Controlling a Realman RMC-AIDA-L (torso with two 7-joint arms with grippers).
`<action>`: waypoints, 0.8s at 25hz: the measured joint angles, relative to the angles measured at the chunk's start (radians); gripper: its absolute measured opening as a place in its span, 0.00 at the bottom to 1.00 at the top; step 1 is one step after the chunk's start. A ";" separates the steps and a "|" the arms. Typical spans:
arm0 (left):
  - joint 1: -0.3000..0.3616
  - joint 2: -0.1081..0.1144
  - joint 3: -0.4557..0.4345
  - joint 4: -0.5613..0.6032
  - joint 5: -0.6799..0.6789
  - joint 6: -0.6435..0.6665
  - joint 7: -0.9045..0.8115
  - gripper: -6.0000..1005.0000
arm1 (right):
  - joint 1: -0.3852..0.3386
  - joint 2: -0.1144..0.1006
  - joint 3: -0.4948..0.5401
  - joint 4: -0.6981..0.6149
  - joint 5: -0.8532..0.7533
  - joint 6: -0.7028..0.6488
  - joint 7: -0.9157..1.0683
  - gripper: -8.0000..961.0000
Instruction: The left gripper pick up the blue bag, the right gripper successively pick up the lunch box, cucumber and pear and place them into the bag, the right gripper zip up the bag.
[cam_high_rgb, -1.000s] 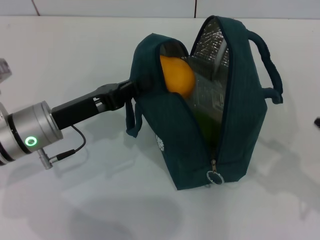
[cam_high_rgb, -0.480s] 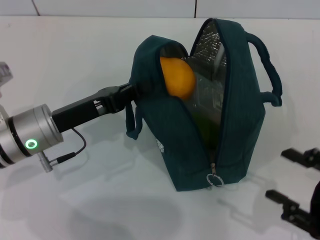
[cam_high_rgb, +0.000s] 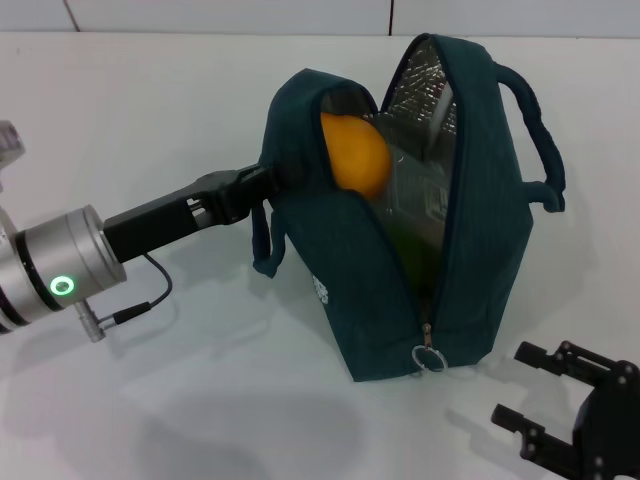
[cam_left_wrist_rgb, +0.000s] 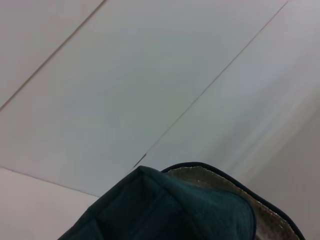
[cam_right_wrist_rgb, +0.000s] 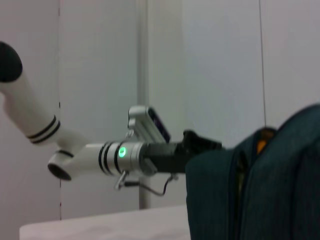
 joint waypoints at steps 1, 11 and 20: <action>-0.002 0.000 0.000 0.000 0.000 0.000 0.000 0.13 | 0.001 0.001 -0.003 -0.002 0.000 0.009 0.005 0.62; -0.006 0.000 -0.003 0.000 0.000 0.001 0.000 0.13 | 0.032 0.008 -0.021 -0.006 -0.002 0.047 0.063 0.61; -0.008 -0.002 -0.005 0.000 -0.001 0.002 0.000 0.13 | 0.057 0.015 -0.028 -0.021 -0.002 0.094 0.128 0.61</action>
